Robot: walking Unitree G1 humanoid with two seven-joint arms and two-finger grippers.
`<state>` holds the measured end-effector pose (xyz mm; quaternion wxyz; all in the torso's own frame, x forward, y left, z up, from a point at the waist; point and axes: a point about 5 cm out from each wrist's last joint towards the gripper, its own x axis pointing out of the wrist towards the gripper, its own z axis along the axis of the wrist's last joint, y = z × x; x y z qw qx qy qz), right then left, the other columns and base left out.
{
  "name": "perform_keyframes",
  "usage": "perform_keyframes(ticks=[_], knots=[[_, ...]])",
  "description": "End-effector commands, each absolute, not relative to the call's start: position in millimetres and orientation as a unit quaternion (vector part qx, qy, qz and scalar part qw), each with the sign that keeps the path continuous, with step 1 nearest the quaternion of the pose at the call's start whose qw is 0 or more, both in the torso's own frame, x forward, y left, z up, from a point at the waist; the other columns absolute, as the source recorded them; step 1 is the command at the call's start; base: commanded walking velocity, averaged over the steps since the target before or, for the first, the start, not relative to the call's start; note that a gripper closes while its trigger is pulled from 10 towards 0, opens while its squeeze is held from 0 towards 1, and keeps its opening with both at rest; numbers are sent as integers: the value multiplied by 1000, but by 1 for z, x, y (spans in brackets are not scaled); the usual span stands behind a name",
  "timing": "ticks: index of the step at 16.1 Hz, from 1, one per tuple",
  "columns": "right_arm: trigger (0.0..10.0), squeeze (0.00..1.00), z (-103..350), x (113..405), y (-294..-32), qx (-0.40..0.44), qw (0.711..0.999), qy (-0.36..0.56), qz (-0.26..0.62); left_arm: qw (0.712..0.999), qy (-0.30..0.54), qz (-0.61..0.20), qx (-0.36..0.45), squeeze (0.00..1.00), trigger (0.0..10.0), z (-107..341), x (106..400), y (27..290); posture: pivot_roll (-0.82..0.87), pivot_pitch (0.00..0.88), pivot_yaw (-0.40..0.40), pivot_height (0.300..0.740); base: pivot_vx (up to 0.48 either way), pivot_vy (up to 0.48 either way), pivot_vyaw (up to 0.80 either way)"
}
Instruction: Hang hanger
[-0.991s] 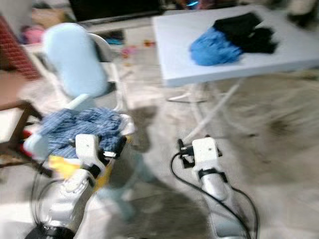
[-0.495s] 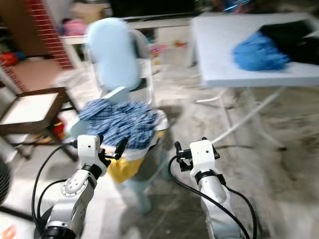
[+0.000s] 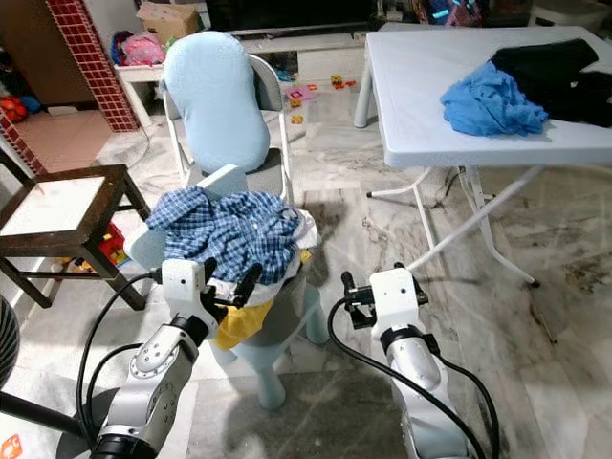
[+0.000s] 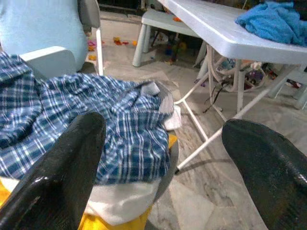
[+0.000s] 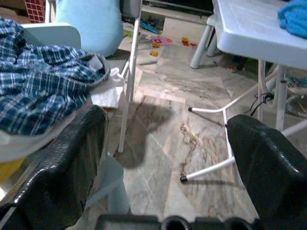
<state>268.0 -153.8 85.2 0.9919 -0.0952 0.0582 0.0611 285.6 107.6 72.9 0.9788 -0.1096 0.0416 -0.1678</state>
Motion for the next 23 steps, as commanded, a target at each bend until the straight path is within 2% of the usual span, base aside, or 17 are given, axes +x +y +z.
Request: perform_keyframes(ticks=[1, 13, 18, 21, 22, 23], knots=[[10000, 0, 87, 270, -149, -95, 992, 52, 70, 980, 35, -164, -111, 0, 10000, 75, 287, 111, -98, 46, 54, 740, 300, 0, 0], [10000, 0, 88, 268, -148, -104, 990, 49, 81, 978, 38, -168, -117, 0, 10000, 73, 284, 106, -104, 54, 43, 740, 372, 0, 116], [10000, 0, 88, 267, -146, -105, 989, 50, 90, 984, 50, -142, -99, 0, 10000, 69, 284, 108, -103, 60, 34, 740, 0, 0, 695], [10000, 0, 88, 267, -145, -105, 989, 51, 92, 985, 73, -130, -85, 0, 10000, 65, 284, 110, -101, 65, 30, 740, 0, 0, 0], [10000, 0, 88, 268, -145, -107, 989, 52, 93, 981, 111, -125, -101, 0, 10000, 61, 286, 107, -99, 65, 29, 740, 0, 0, 0], [10000, 0, 88, 268, -145, -107, 988, 52, 94, 979, 114, -128, -112, 0, 10000, 62, 286, 106, -96, 66, 29, 740, 0, 0, 0]])
